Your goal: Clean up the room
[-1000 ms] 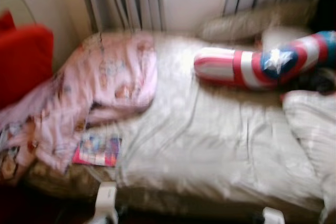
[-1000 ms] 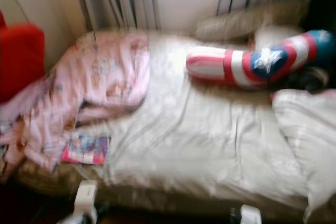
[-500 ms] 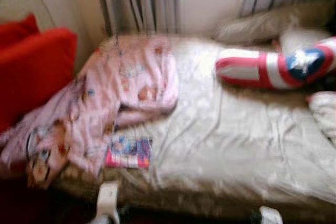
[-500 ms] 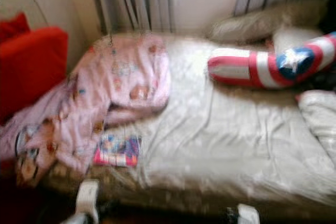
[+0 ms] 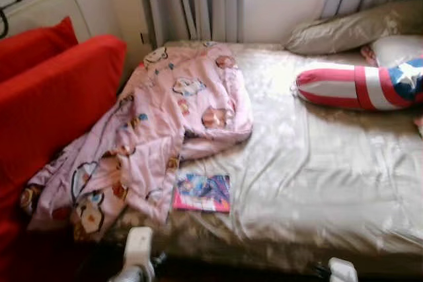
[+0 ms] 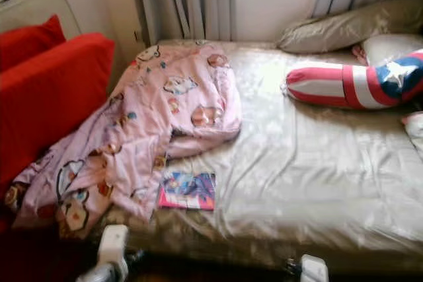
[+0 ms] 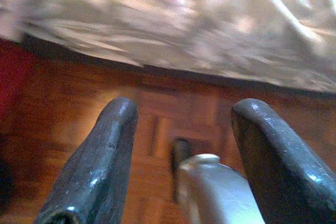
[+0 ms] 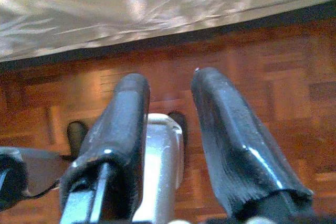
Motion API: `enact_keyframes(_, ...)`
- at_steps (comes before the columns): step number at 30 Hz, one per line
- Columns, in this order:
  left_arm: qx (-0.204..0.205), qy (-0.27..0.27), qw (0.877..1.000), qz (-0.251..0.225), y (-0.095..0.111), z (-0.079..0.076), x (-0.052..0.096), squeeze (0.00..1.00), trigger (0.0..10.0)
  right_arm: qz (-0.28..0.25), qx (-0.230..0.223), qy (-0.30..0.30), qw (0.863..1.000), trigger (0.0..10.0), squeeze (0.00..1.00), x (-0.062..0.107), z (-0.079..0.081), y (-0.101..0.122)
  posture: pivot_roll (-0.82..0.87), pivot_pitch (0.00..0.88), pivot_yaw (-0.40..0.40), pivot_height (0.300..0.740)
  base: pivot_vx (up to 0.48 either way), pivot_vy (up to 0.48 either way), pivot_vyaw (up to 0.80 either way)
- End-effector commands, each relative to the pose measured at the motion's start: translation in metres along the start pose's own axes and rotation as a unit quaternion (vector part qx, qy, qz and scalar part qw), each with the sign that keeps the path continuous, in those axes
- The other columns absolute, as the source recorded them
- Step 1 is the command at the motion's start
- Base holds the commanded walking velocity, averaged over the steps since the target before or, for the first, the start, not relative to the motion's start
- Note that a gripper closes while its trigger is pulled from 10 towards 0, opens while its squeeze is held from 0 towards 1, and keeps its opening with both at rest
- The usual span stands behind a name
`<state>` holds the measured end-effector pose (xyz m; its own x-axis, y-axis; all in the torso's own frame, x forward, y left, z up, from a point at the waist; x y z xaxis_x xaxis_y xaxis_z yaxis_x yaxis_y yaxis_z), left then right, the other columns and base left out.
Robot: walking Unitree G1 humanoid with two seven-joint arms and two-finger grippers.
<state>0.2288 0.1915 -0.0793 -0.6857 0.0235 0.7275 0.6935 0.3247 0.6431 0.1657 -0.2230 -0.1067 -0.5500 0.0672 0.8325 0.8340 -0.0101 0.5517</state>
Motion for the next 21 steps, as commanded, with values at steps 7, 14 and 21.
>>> enact_keyframes(7,0.003,-0.002,1.000,0.009,-0.0040,-0.0041,-0.0006,0.00,10.0,0.006,-0.003,-0.010,1.000,10.0,0.00,0.0020,-0.0077,-0.0047,0.02,0.000,0.024,0.720,0.000,0.480,0.00)
enact_keyframes(14,0.002,-0.005,1.000,0.004,-0.0010,-0.0049,-0.0011,0.00,10.0,0.007,-0.003,-0.009,1.000,10.0,0.00,0.0018,-0.0071,-0.0047,0.03,0.000,0.025,0.720,0.000,0.480,0.00)
enact_keyframes(21,-0.001,-0.008,1.000,0.005,-0.0019,-0.0070,-0.0013,0.00,10.0,0.007,-0.001,-0.008,1.000,10.0,0.00,0.0018,-0.0070,-0.0047,0.03,0.000,0.019,0.720,0.000,0.038,0.00)
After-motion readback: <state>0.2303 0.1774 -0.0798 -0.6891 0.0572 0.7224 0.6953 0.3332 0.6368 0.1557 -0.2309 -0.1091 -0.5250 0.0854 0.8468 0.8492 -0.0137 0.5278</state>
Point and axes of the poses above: a point about 5 cm out from each wrist's last joint towards the gripper, its own x axis pointing back from the gripper into the wrist, its own y axis along the axis of the wrist's last joint, z = x × y, the point moved 2 cm from there along -x, pointing out of the wrist towards the gripper, and after that the axes turned 15 degrees about x, right-handed, at the moved point
